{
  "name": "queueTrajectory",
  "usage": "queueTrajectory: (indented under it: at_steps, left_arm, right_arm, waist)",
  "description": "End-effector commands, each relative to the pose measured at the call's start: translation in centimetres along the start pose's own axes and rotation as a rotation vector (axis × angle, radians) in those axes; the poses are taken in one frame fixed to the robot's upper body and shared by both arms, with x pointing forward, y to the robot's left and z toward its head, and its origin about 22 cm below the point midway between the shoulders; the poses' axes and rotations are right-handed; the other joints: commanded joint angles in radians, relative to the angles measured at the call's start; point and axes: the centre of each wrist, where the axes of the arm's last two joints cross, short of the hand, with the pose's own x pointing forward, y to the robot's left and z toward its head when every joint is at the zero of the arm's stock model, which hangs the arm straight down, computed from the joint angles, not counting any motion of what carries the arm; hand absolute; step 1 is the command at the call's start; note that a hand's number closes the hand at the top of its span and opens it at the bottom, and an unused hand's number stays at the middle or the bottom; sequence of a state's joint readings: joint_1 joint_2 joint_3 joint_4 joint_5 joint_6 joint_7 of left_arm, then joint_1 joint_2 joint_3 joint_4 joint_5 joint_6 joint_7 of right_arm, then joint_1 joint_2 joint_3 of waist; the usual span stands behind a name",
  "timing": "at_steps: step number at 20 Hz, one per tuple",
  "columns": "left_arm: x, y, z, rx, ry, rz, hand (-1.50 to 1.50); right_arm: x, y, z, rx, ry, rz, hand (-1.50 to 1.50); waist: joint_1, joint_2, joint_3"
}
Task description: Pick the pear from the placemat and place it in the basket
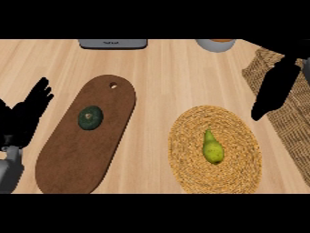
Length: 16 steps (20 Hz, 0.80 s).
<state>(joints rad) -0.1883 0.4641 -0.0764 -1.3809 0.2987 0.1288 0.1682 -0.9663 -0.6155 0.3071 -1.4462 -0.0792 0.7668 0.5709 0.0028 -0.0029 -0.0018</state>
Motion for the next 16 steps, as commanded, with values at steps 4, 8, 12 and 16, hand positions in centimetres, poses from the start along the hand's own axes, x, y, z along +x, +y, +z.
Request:
queueTrajectory:
  at_steps: [4, 8, 12, 16]
  left_arm:
    - [0.2, -0.2, -0.7, 0.0, 0.005, 0.001, 0.0]
    - [-0.5, -0.5, -0.4, 0.011, 0.001, 0.016, 0.0]
    - [-0.5, 1.0, 0.3, -0.012, 0.001, 0.01, 0.0]
    - [2.0, 0.0, -1.5, 0.012, 0.007, -0.004, 0.0]
  right_arm:
    - [-4.6, -2.2, 2.9, 0.142, -0.022, -0.095, -1.5]
    - [-6.3, -2.4, 5.5, 0.102, -0.071, -0.161, -1.5]
    - [-9.4, 0.8, 6.9, 0.004, -0.095, -0.22, -1.5]
    - [-10.8, 4.4, 5.4, 0.023, -0.109, -0.247, -1.5]
  waist:
    - [-0.008, 0.001, 0.002]
    - [-0.007, 0.001, 0.002]
    - [-0.005, 0.002, 0.003]
    - [-0.003, 0.004, 0.003]
